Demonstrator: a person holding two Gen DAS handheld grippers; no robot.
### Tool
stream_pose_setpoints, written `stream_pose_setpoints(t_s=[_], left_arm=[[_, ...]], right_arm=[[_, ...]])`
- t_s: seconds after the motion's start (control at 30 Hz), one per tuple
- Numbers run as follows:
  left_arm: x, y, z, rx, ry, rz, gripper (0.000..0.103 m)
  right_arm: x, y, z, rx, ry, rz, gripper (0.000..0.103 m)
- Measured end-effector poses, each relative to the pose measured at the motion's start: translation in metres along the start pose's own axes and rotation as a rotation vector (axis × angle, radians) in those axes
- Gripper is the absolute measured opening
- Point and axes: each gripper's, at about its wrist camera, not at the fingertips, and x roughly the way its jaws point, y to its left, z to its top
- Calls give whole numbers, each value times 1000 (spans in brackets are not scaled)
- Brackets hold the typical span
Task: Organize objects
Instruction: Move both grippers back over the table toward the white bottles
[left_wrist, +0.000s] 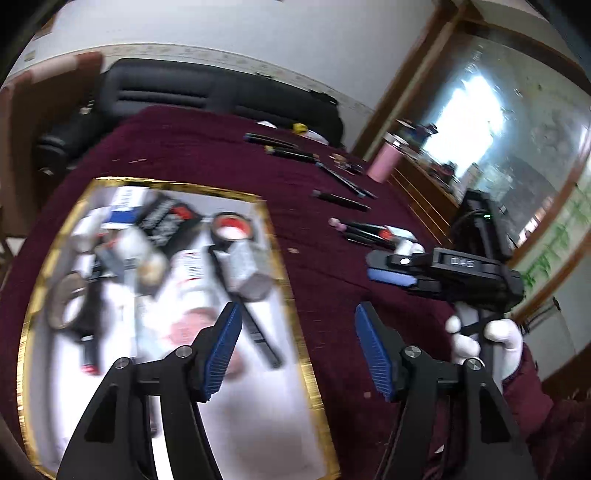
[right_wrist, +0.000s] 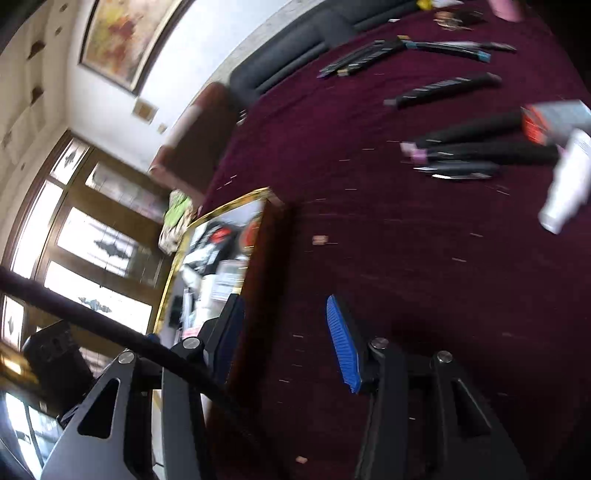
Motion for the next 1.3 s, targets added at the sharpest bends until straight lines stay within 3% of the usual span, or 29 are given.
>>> stream_pose_setpoints(t_s=[0.07,0.13,0.3,0.53,0.67,0.73,0.93,1.07,1.1,1.17,1.23,1.3], left_arm=[[10,-19,3,24,21,-28,73],[18,-32,4,36,32,-45,77],[50,-72,5,62,99,-97,77],[116,-110,3,36,198,-120,77],[148,-118,-3,52,228,-84,77],[160,-119,-7,64,248,-28,77],[170,-111,-6,79,207,69,77],[163,-103,-12,25,131,25,83],[163,-104,-12,26,129,25,85],[166,-104,-11,27,134,-16,101],[169,-108,-9,40,136,-18,101],[176,-119,-9,98,147,46,101]], right_arm=[[-9,-17,-3,29,-11,-13,46],[-20,-39,-5,70,-21,-19,45],[-40,-73,-13,127,-52,-60,45],[-76,-96,-16,168,-124,-25,45],[-100,-101,-14,156,-176,-33,45],[-111,-107,-14,158,-202,-26,45],[-160,-121,-21,157,-327,-20,45],[-206,-165,-27,288,-426,45,46],[-213,-173,-25,309,-445,47,50],[-222,-182,-13,300,-440,-31,55],[-218,-187,9,268,-396,-128,55],[-208,-188,29,243,-355,-139,55]])
